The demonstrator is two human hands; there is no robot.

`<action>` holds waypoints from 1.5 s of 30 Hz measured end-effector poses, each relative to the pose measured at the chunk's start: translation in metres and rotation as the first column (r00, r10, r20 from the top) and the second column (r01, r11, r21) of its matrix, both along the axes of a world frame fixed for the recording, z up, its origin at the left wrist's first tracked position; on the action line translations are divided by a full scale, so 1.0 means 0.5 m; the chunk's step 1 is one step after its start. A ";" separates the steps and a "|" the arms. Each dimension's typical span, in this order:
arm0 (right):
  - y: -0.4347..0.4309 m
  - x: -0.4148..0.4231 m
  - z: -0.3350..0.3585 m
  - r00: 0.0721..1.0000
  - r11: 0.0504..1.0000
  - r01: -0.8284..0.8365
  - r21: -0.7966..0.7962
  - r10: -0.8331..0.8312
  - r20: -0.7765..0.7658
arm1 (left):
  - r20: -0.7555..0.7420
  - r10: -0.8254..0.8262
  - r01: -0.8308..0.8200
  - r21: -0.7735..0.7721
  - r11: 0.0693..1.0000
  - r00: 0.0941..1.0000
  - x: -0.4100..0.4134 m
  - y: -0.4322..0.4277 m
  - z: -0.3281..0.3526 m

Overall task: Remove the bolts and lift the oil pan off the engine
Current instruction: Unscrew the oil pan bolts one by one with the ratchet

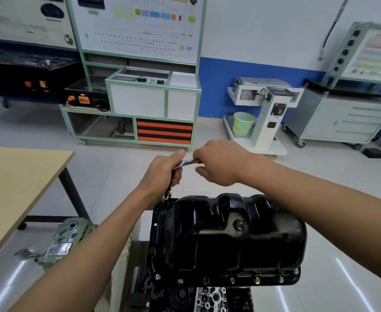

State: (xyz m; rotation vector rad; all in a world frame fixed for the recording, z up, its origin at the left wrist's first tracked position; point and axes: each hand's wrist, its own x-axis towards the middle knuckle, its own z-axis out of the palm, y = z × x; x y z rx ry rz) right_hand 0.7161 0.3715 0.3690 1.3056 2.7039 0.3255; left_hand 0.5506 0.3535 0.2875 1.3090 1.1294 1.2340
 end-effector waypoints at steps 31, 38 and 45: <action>-0.018 0.034 -0.022 0.981 0.999 0.011 0.041 -0.003 -0.194 | -0.025 -0.223 0.224 0.059 0.973 0.975 0.006 -0.015 -0.011; -0.086 0.019 0.018 0.964 0.987 0.073 -0.144 -0.107 -0.244 | 0.078 0.130 -0.134 0.049 0.990 0.988 0.008 0.005 -0.012; -0.108 -0.032 0.015 0.951 0.910 0.030 -0.414 -0.153 -0.267 | 0.126 0.184 -0.198 0.114 0.973 0.975 0.013 0.015 -0.012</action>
